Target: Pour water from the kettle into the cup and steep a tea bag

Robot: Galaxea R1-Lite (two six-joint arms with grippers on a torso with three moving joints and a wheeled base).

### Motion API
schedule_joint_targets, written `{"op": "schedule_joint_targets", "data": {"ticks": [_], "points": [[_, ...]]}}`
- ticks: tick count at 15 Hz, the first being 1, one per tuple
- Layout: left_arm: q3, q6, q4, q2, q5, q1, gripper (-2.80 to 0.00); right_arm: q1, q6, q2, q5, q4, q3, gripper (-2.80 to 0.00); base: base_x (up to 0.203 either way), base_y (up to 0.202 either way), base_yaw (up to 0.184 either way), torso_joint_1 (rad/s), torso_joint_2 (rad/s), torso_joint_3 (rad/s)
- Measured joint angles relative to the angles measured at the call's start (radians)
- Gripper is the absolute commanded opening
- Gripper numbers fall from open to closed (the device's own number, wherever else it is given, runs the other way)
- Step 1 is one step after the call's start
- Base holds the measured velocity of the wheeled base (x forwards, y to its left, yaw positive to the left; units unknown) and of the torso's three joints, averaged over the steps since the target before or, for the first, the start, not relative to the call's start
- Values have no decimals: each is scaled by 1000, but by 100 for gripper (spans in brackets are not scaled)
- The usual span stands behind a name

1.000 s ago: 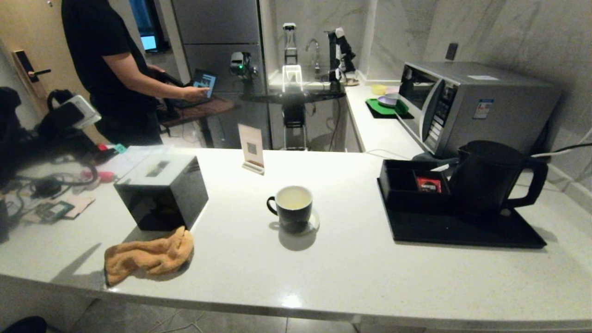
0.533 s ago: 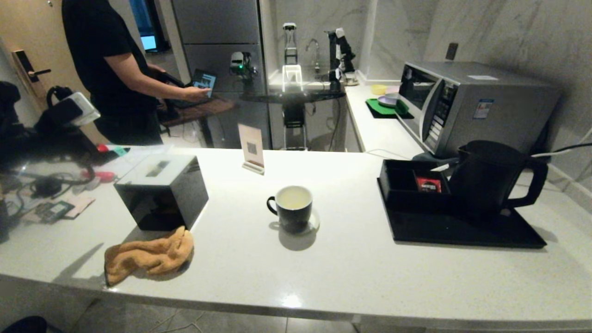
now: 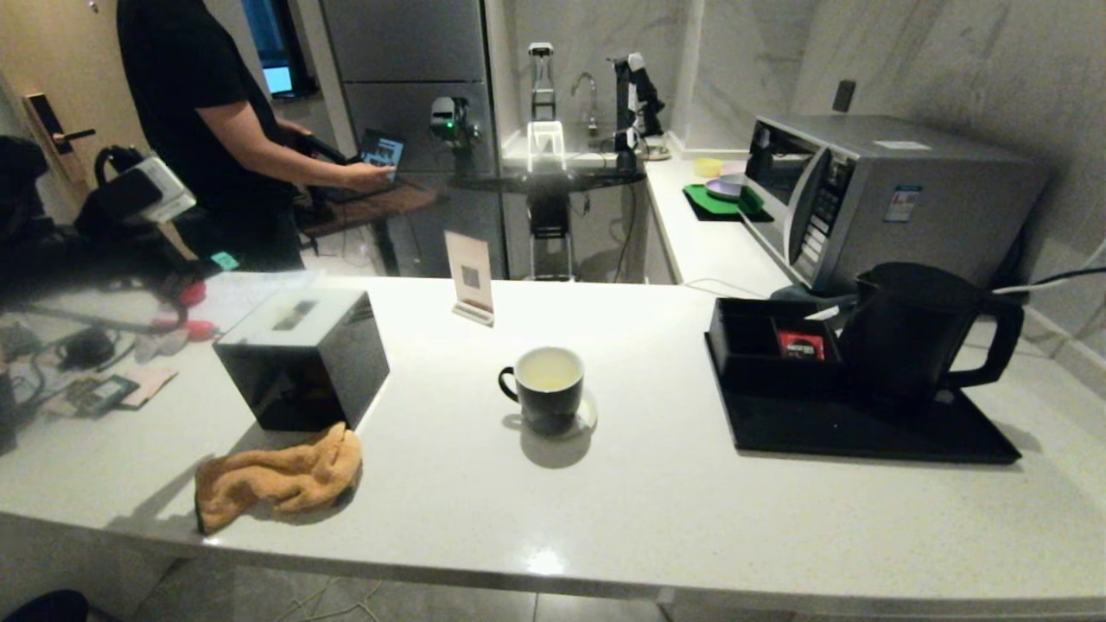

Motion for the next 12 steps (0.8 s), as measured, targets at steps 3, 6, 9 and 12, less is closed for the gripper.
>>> {"op": "schedule_joint_targets", "data": {"ticks": [3, 6, 9, 12], "points": [[-3, -11, 18, 3, 1, -3, -280, 0, 1, 0, 0, 0, 0, -280, 0, 0, 0, 0, 0, 0], [-21, -10, 144, 3, 5, -2, -280, 0, 0, 0, 0, 0, 0, -280, 0, 0, 0, 0, 0, 0], [-72, -10, 264, 1, 5, -1, -280, 0, 0, 0, 0, 1, 0, -280, 0, 0, 0, 0, 0, 0], [-148, -11, 366, 12, 7, -8, -280, 0, 1, 0, 0, 1, 0, -280, 0, 0, 0, 0, 0, 0]]}}
